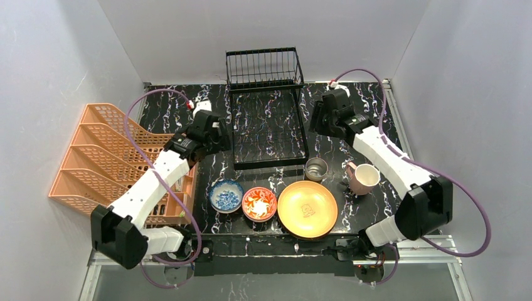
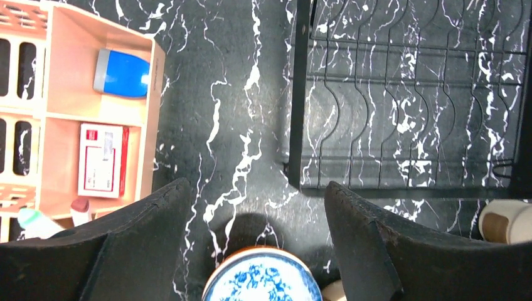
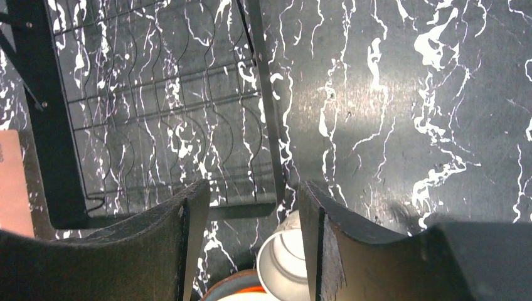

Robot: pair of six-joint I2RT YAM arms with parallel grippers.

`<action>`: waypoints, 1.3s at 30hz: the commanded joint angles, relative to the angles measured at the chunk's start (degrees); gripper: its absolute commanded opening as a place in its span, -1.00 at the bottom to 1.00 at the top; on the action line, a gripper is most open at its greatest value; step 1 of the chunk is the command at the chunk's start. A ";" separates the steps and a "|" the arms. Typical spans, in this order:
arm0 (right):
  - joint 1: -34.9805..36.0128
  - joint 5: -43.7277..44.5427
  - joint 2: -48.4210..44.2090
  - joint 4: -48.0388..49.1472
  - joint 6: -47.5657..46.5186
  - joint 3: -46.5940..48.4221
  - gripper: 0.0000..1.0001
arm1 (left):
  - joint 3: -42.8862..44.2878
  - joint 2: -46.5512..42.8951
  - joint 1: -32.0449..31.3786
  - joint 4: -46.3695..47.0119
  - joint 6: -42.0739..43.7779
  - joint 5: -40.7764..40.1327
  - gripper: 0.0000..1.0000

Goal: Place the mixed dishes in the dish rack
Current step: Pick up the bowl from the center of the board.

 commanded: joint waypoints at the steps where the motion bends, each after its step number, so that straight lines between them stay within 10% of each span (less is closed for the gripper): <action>1: -0.20 -2.61 -4.28 -1.67 -0.73 -1.77 0.25 | -1.00 -5.16 -0.18 -8.20 -2.26 1.67 0.53; 16: 1.68 -10.54 -10.06 -0.72 -2.71 -5.62 0.20 | -7.94 -16.14 -0.22 -23.46 -14.63 2.79 0.48; 39: 2.11 -13.40 -11.09 3.06 -2.84 -10.34 0.17 | -20.57 -14.78 -1.48 -18.13 -16.98 11.76 -0.20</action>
